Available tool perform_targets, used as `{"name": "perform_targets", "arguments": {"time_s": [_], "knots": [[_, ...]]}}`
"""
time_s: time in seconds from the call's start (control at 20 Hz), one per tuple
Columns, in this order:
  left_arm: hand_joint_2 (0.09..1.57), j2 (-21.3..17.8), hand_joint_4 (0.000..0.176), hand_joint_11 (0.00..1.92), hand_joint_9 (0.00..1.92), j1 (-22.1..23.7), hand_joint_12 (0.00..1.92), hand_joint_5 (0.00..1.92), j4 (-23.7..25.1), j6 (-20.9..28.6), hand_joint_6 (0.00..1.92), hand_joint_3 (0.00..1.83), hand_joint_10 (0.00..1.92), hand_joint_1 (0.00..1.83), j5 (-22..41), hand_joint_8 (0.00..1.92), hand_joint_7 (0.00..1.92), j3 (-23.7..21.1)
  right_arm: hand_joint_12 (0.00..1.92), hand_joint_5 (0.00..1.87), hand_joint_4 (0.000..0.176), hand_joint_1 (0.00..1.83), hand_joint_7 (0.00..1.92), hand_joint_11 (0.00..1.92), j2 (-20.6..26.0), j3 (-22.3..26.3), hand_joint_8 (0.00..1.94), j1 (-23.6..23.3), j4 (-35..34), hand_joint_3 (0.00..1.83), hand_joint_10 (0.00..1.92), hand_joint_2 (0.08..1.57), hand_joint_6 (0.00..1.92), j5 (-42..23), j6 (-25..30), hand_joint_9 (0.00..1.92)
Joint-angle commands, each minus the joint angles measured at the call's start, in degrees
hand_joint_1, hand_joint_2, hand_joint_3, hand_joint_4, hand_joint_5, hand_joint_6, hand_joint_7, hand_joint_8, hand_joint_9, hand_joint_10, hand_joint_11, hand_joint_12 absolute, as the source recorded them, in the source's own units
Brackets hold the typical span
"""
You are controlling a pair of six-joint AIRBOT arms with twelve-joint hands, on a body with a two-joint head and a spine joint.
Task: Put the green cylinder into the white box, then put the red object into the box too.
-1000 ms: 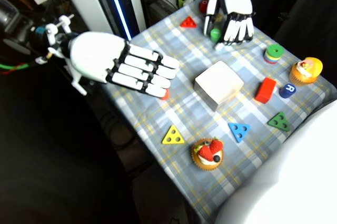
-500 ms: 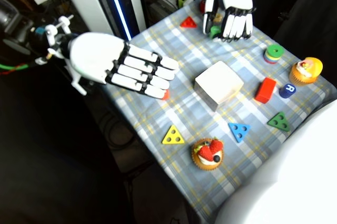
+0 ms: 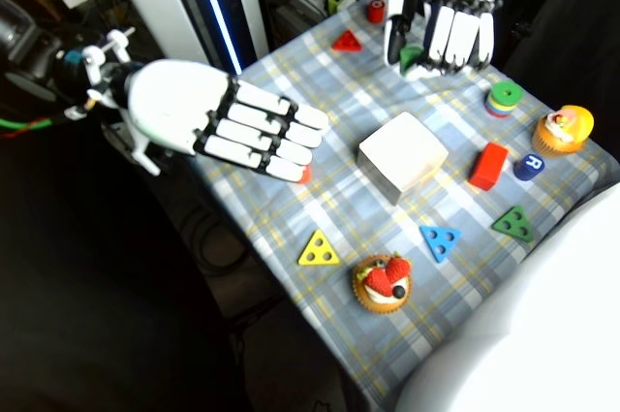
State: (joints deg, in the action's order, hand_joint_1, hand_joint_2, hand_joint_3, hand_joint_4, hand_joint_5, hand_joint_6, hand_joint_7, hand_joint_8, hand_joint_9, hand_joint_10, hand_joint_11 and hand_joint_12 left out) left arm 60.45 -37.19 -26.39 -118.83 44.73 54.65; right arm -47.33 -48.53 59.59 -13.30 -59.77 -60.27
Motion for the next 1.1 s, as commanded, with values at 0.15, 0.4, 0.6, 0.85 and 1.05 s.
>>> {"name": "perform_targets", "arguments": {"time_s": [0.15, 0.4, 0.6, 0.85, 1.05], "knots": [[1.23, 4.47, 0.0, 0.83, 0.82, 5.53, 1.92, 0.73, 1.54, 0.18, 1.17, 0.0, 1.68, 1.21, -0.61, 1.47, 0.84, 4.88, 0.0, 0.0, 0.012, 0.57, 0.0, 0.0, -0.61, -0.4, 0.0, -0.14, 0.53, 0.0, 0.0, 1.19, 0.0, -7.29, 0.16, 0.0], [1.14, 8.66, 0.0, 0.01, 0.21, 8.53, 1.87, 0.5, -0.63, 0.18, 0.84, 0.0, 1.38, 1.0, -5.29, 1.07, 0.42, 9.74, 0.0, 0.0, 0.009, 0.57, 0.0, 0.0, -1.15, -0.82, 0.0, -0.14, 0.6, 0.0, 0.0, 1.2, 0.0, -7.28, 0.46, 0.0], [1.1, 10.68, 0.048, 0.0, 0.02, 9.06, 1.77, 0.46, -1.99, 0.18, 0.31, 0.0, 1.08, 0.92, -8.34, 0.55, 0.31, 12.41, 0.0, 0.0, 0.0, 0.58, 0.0, 0.0, -1.55, -1.19, 0.0, -0.14, 1.16, 0.0, 0.0, 1.19, 0.0, -7.27, 1.33, 0.0], [1.15, 10.81, 0.069, 0.0, 0.0, 8.91, 1.42, 0.32, -2.24, 0.18, 0.09, 0.01, 0.57, 0.77, -8.54, 0.03, 0.27, 12.62, 0.0, 0.0, 0.002, 0.59, 0.0, 0.0, -1.69, -1.29, 0.0, -0.14, 1.26, 0.0, 0.0, 1.19, 0.0, -7.26, 1.49, 0.0], [1.28, 10.91, 0.017, 0.0, 0.11, 8.84, 1.03, 0.38, -2.55, 0.18, 0.03, 0.0, 0.35, 0.57, -8.57, 0.02, 0.36, 12.77, 0.0, 0.0, 0.003, 0.57, 0.0, 0.0, -1.78, -1.31, 0.0, -0.14, 1.29, 0.0, 0.0, 1.2, 0.0, -7.25, 1.57, 0.0]]}}
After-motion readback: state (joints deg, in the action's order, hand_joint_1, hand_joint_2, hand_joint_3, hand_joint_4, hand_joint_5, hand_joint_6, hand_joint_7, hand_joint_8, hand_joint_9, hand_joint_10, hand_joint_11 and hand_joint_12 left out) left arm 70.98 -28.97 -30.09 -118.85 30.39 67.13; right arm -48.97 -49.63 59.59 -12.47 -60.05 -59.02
